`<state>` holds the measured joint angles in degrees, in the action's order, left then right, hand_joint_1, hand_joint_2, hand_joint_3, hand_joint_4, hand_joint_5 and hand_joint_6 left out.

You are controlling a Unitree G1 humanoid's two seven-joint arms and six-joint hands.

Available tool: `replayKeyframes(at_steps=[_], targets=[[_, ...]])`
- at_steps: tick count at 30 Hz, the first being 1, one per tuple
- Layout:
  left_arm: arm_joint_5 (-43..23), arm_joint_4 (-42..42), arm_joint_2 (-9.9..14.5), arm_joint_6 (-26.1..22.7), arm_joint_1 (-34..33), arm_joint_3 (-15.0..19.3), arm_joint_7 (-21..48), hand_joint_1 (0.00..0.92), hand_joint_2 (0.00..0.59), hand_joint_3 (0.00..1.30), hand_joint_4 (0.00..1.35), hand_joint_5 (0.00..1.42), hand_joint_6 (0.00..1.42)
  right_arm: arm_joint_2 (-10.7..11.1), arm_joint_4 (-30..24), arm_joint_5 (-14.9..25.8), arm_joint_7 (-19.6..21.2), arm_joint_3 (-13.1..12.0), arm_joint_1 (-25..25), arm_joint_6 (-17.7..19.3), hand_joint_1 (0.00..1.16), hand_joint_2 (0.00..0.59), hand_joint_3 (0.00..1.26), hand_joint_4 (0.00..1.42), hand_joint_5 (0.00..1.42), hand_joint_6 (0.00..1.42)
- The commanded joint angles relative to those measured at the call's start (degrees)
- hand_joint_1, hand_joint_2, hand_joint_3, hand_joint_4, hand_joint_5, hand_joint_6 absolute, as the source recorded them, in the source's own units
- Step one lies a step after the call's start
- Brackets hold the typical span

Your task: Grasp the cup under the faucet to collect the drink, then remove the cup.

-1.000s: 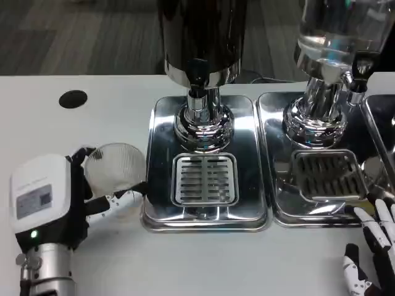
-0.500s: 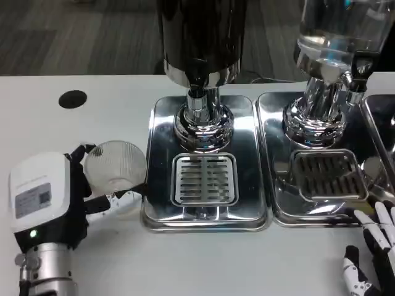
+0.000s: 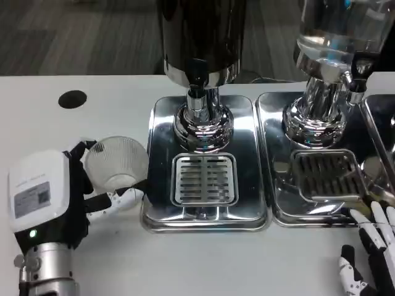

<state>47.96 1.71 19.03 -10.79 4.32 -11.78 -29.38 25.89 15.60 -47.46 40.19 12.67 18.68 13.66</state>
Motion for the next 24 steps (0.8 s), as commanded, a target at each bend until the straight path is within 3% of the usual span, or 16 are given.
replayKeyframes(at_steps=[1, 24], targets=[[0.6, -0.8, -0.7, 0.9, -1.5, -0.1, -0.9, 0.489, 0.015, 0.93, 1.01, 1.21, 1.42, 0.2, -0.1, -0.2, 0.4, 0.1, -0.1, 0.0, 0.21, 0.542, 0.19, 0.02, 0.00, 0.08], [0.0, 13.4, -8.1, -0.6, -12.5, -5.6, -1.3, 0.487, 0.013, 0.93, 1.01, 1.19, 1.42, 0.1, -1.6, -0.6, -1.0, 0.1, -1.1, -1.0, 0.21, 0.542, 0.19, 0.02, 0.00, 0.08]])
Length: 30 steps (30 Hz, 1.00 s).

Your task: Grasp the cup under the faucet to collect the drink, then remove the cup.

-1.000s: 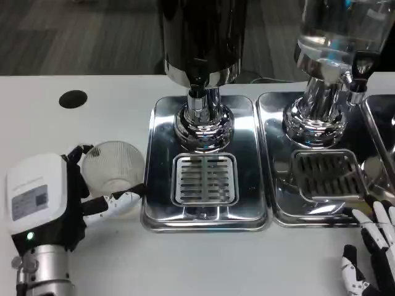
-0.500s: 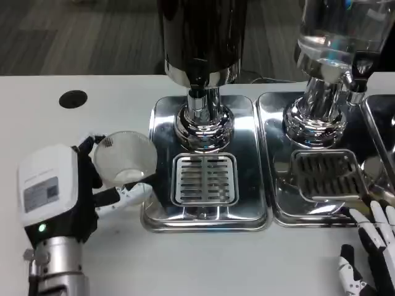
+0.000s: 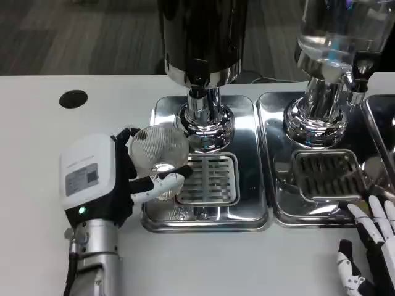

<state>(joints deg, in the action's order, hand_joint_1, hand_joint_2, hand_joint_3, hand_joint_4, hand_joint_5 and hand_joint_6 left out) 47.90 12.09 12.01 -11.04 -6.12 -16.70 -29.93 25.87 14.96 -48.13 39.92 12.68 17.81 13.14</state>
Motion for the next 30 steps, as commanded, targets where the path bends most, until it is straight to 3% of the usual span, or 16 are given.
replayKeyframes(at_steps=[1, 16, 22, 26, 30], targets=[[-0.2, 3.6, -1.4, -0.3, -2.5, -0.7, -0.9, 0.487, 0.013, 0.93, 1.01, 1.19, 1.42, 0.1, -1.0, 0.0, -0.7, 0.1, -0.2, -0.5, 0.21, 0.542, 0.19, 0.02, 0.00, 0.08], [-0.8, 9.0, -4.5, 0.0, -7.4, -2.6, -1.0, 0.480, 0.015, 0.93, 1.01, 1.19, 1.42, 0.0, -0.5, 0.6, -1.0, -0.2, -0.5, -0.6, 0.21, 0.542, 0.19, 0.02, 0.01, 0.08], [-0.9, 9.1, -4.6, 0.2, -7.7, -3.3, -0.9, 0.470, 0.013, 0.93, 1.00, 1.19, 1.42, 0.0, 0.2, 0.7, -1.1, 0.0, -1.1, -0.5, 0.21, 0.542, 0.19, 0.02, 0.01, 0.08], [-1.5, 8.8, -3.9, 0.8, -7.5, -3.2, 0.0, 0.410, 0.015, 0.91, 0.97, 1.17, 1.42, -0.1, 0.4, 0.6, -1.2, 0.2, -1.6, -0.5, 0.21, 0.542, 0.19, 0.02, 0.01, 0.08], [-2.6, 9.2, -3.2, 2.1, -7.6, -3.5, 1.3, 0.279, 0.028, 0.88, 0.93, 1.15, 1.41, -0.3, 0.5, 0.5, -1.4, 0.4, -1.9, -0.6, 0.21, 0.542, 0.19, 0.02, 0.01, 0.08]])
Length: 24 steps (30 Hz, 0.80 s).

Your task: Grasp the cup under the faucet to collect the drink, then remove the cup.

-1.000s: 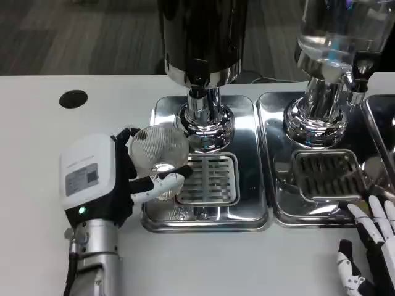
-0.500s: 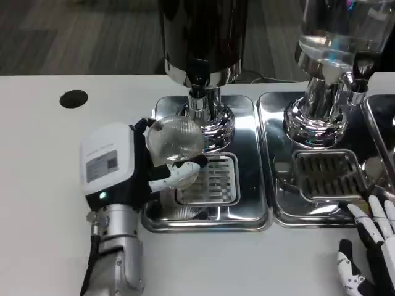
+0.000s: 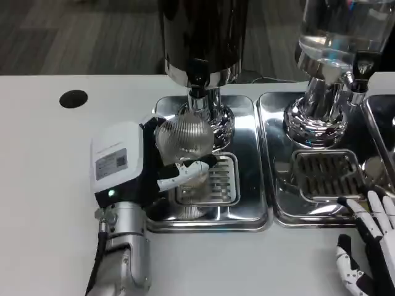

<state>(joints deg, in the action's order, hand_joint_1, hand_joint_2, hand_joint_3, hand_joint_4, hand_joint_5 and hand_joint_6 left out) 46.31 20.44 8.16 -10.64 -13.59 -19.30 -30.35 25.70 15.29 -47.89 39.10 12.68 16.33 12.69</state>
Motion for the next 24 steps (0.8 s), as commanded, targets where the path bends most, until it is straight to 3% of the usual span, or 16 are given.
replayKeyframes(at_steps=[1, 3, 9, 14, 24], targets=[[-1.4, 1.0, 0.7, 1.9, -0.3, -1.0, 2.1, 0.220, 0.037, 0.87, 0.93, 1.15, 1.41, -0.2, 0.2, 0.2, -0.7, 0.5, -0.6, -0.2, 0.21, 0.542, 0.19, 0.02, 0.01, 0.08], [-2.0, 1.3, 0.8, 2.7, -0.4, -0.9, 2.5, 0.132, 0.053, 0.86, 0.93, 1.15, 1.41, -0.4, 0.4, 0.2, -0.8, 0.6, -0.9, -0.3, 0.21, 0.541, 0.19, 0.02, 0.01, 0.08], [-2.1, 1.1, 1.4, 3.0, -0.4, -0.7, 2.7, 0.054, 0.057, 0.83, 0.87, 1.09, 1.36, -0.5, 0.7, 0.3, -0.9, 0.8, -1.4, -0.4, 0.21, 0.537, 0.19, 0.02, 0.01, 0.08], [-1.2, 1.1, 1.7, 2.2, -0.3, -0.9, 2.1, 0.034, 0.061, 0.76, 0.79, 1.03, 1.31, -0.6, 1.1, 0.5, -0.9, 1.0, -1.6, -0.3, 0.22, 0.536, 0.19, 0.02, 0.01, 0.08], [1.1, 1.2, 1.7, 0.9, -0.7, -2.0, 0.9, 0.049, 0.072, 0.75, 0.76, 1.01, 1.31, -0.4, 1.9, 1.3, -0.5, 0.9, -1.5, 0.2, 0.23, 0.535, 0.19, 0.02, 0.01, 0.08]])
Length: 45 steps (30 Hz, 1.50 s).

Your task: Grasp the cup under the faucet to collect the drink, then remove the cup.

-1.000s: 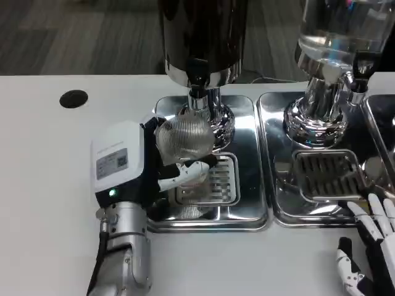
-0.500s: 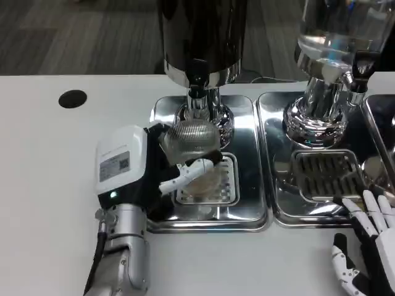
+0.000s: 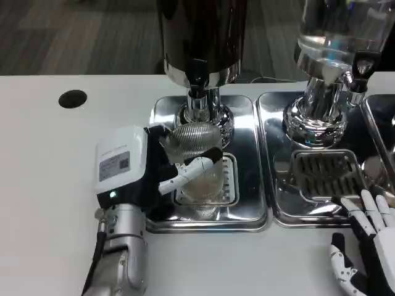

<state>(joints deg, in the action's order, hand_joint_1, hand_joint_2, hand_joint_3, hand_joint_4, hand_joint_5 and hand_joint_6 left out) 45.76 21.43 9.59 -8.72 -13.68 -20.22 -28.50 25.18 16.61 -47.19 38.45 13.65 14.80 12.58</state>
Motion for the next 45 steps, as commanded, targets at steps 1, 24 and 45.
replayKeyframes(at_steps=[1, 24, 45], targets=[[1.7, 0.1, 0.3, -1.1, -0.6, -1.2, -1.2, 0.060, 0.074, 0.75, 0.76, 1.01, 1.31, 0.1, 0.6, 0.7, 0.2, -0.1, 0.0, 0.4, 0.23, 0.535, 0.19, 0.02, 0.01, 0.08], [2.9, -1.0, 1.0, -0.7, -0.6, -1.4, -4.6, 0.103, 0.098, 0.71, 0.73, 0.99, 1.31, 0.2, 1.5, 1.3, 0.4, -0.2, 0.2, 1.2, 0.23, 0.519, 0.19, 0.02, 0.02, 0.11], [3.9, 3.3, 1.1, -1.5, -0.8, -4.3, -7.9, 0.095, 0.107, 0.61, 0.63, 0.94, 1.26, 0.6, 2.2, 2.1, 0.1, -0.1, 0.1, 2.0, 0.20, 0.526, 0.19, 0.02, 0.05, 0.14]])
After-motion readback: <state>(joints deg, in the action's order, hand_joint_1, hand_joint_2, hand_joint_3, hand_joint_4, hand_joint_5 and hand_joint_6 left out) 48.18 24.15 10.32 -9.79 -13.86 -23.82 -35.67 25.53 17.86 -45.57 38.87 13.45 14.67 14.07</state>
